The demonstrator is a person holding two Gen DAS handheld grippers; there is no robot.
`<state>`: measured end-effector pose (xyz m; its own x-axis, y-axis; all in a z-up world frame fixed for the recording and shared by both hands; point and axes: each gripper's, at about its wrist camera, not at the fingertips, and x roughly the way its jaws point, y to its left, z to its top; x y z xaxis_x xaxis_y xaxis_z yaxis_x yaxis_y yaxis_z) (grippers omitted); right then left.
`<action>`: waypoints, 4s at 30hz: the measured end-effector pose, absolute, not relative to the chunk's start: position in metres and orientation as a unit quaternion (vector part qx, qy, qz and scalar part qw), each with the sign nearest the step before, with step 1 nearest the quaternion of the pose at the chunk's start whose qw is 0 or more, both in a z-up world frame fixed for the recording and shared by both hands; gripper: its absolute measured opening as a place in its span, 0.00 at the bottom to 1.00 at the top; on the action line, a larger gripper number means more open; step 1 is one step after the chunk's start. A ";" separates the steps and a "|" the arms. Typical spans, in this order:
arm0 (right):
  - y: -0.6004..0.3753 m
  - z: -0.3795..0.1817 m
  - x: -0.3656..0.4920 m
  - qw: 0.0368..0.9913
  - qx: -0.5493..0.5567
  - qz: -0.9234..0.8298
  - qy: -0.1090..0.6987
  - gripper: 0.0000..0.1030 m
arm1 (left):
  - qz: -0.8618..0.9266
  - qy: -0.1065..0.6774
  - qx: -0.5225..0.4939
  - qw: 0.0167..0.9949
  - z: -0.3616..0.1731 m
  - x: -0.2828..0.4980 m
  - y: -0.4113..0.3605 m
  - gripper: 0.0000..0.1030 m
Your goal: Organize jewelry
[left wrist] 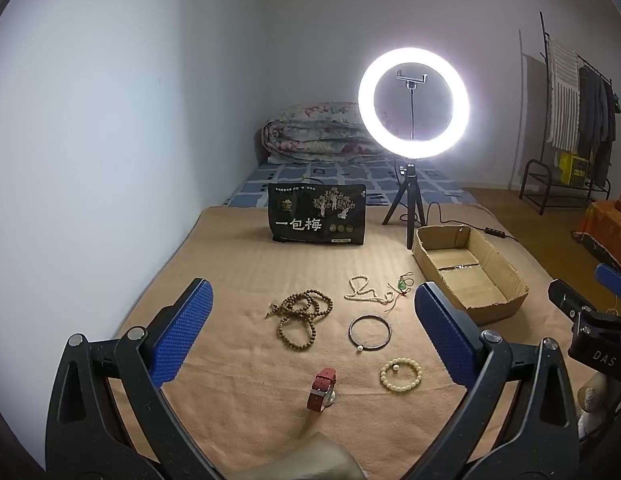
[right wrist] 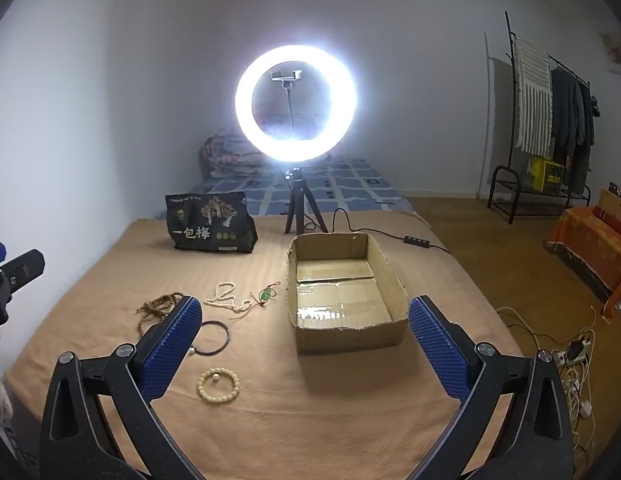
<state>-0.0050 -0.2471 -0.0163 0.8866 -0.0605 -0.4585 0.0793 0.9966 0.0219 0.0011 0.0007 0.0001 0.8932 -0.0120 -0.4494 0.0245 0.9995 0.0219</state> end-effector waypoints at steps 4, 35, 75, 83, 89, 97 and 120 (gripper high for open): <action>-0.246 -0.015 -0.005 0.971 0.021 -0.037 0.236 1.00 | -0.009 0.230 0.013 0.973 0.000 0.001 0.000 1.00; -0.242 -0.013 -0.009 0.971 0.012 -0.036 0.234 1.00 | -0.010 0.229 0.012 0.973 0.000 0.001 0.000 1.00; -0.238 -0.015 -0.006 0.970 0.006 -0.030 0.243 1.00 | -0.010 0.228 0.011 0.974 0.000 0.002 0.002 1.00; -0.238 -0.016 -0.006 0.969 0.004 -0.031 0.243 1.00 | -0.008 0.231 0.012 0.973 0.000 0.001 0.002 1.00; -0.238 -0.017 -0.007 0.969 0.002 -0.031 0.245 1.00 | -0.006 0.232 0.012 0.973 -0.007 0.000 0.002 1.00; -0.234 -0.020 -0.005 0.968 -0.001 -0.029 0.249 1.00 | -0.008 0.246 0.013 0.969 -0.013 0.009 0.007 1.00; -0.216 -0.103 0.040 0.926 -0.018 0.052 0.372 1.00 | -0.052 0.381 0.007 0.923 -0.101 0.059 0.054 0.98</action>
<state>0.0399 -0.2160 -0.1026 0.7173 0.0826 -0.6919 -0.1098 0.9939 0.0048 0.0589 0.0542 -0.1006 0.7045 -0.0907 -0.7039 0.1018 0.9945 -0.0262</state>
